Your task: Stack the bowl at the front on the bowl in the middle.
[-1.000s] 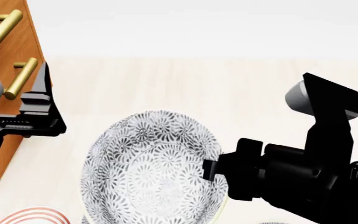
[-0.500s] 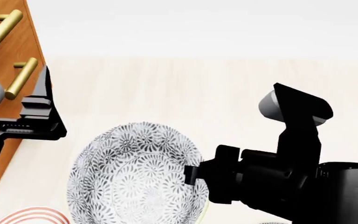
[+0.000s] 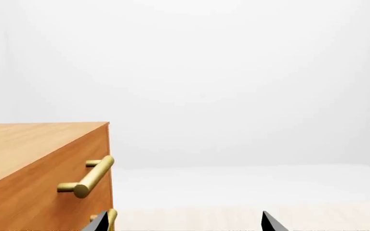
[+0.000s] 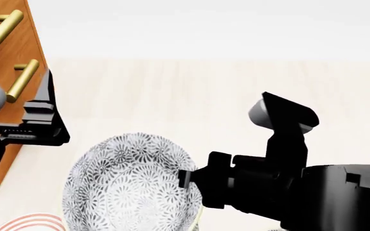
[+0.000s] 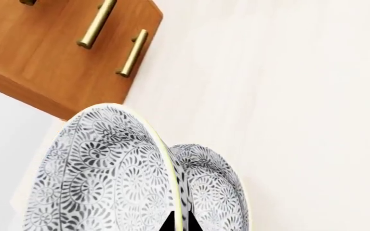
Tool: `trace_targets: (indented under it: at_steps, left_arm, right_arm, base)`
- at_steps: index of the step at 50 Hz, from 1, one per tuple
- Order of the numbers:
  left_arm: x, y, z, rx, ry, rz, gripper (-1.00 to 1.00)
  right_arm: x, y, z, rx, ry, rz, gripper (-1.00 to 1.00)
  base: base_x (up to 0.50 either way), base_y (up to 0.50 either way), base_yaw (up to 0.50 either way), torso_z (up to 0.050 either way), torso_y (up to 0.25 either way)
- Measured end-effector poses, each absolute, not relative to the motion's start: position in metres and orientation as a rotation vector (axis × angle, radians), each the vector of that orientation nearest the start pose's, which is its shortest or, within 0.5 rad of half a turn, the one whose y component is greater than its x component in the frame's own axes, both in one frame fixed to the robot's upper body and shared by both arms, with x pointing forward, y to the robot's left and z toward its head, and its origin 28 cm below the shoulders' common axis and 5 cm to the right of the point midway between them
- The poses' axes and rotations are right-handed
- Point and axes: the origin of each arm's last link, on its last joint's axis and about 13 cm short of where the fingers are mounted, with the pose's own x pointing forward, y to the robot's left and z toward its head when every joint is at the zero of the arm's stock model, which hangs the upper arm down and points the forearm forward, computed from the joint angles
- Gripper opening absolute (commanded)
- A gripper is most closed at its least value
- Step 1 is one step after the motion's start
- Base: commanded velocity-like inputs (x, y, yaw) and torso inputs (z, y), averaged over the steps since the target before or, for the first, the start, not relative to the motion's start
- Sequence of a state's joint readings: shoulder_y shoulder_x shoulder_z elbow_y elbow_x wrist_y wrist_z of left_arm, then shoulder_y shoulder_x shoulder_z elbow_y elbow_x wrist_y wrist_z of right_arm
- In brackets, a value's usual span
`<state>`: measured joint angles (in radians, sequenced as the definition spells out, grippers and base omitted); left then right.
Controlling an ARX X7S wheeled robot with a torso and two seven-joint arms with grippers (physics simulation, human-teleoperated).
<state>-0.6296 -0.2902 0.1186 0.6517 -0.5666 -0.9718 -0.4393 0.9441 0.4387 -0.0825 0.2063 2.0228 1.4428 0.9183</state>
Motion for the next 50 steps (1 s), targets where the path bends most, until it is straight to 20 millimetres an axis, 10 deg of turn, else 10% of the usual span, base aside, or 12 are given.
trace_targets:
  at_steps: [40,41,50]
  left_arm:
    - [0.25,0.205,0.216,0.004,-0.205,-0.037,1.0]
    - [0.25,0.205,0.216,0.004,-0.205,-0.037,1.0]
    - [0.251,0.205,0.215,0.003,-0.201,-0.038,1.0]
  right_arm:
    - [0.3,-0.129,0.186,0.4,0.919,0.53,-1.0]
    - [0.3,-0.129,0.185,0.399,0.923,0.532,1.0]
    - [0.3,-0.128,0.182,0.393,0.944,0.569,1.0]
  base:
    - [0.0,0.0,0.0,0.0,0.0]
    - [0.0,0.0,0.0,0.0,0.0]
    - [0.0,0.0,0.0,0.0,0.0]
